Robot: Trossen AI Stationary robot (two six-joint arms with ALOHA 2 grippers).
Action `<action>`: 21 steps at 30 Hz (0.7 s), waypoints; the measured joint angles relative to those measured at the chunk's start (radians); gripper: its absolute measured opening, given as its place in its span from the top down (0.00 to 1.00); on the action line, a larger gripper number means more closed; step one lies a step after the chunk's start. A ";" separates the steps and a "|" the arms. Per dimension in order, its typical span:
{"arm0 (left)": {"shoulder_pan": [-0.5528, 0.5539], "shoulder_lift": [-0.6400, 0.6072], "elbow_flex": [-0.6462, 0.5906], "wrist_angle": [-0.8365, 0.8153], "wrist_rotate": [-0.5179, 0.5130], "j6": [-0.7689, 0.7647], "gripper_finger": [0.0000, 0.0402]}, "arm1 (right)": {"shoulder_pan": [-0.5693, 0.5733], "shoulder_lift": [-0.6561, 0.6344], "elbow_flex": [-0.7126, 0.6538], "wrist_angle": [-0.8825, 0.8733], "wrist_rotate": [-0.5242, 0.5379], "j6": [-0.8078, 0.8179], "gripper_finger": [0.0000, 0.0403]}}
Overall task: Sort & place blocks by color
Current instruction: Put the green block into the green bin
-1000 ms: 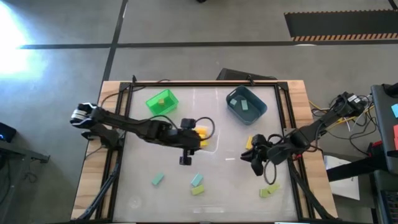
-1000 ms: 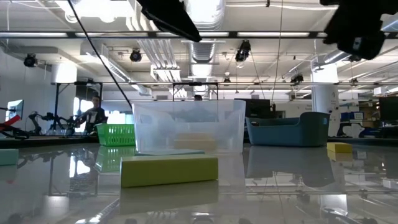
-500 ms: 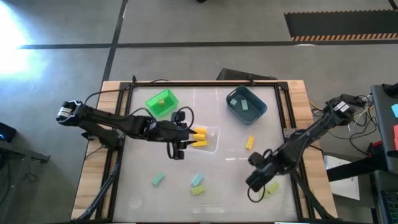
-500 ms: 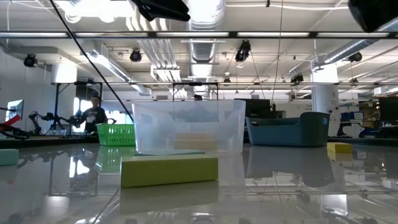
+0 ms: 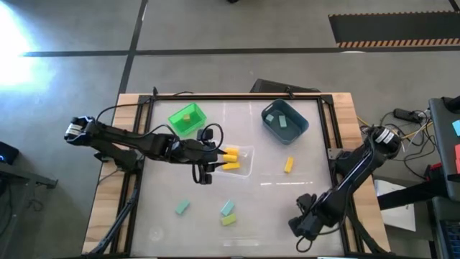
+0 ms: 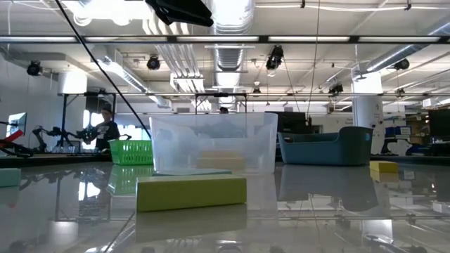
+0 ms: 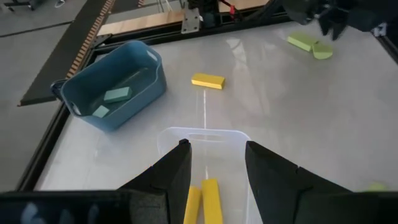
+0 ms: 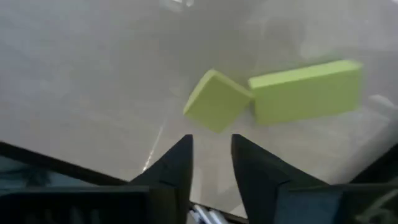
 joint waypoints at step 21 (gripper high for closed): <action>0.002 0.000 0.000 0.001 -0.079 0.043 0.66 | 0.017 0.135 0.000 0.094 0.009 0.132 0.25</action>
